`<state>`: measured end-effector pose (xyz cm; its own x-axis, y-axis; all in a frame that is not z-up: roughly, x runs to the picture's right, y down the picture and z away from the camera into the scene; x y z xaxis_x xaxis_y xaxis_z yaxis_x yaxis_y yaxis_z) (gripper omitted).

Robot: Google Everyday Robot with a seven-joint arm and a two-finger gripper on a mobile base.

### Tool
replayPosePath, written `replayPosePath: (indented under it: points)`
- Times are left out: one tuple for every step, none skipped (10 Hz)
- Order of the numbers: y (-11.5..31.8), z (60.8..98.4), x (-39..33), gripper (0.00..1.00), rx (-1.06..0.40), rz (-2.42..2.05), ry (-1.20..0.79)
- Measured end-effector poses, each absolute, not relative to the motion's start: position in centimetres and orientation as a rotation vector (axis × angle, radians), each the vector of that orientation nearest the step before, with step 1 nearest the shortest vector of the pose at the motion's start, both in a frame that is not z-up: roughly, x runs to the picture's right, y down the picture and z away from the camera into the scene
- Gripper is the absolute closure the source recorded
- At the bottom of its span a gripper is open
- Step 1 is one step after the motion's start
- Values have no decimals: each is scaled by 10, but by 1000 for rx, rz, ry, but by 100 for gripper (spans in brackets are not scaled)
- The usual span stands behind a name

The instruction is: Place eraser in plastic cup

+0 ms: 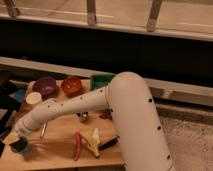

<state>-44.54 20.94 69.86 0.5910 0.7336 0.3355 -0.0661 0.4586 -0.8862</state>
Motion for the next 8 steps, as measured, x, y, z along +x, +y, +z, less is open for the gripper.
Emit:
replayPosePath:
  points:
    - [209, 698, -445, 20, -978, 560, -797]
    - [207, 697, -445, 20, -974, 556, -791]
    - [204, 695, -445, 20, -968, 551, -786]
    - [200, 692, -444, 20, -955, 541, -775]
    - [191, 688, -443, 20, -937, 530, -759]
    - [182, 683, -440, 20, -916, 518, -738]
    - [168, 676, -437, 20, -882, 513, -714]
    - [159, 672, -434, 20, -852, 518, -698]
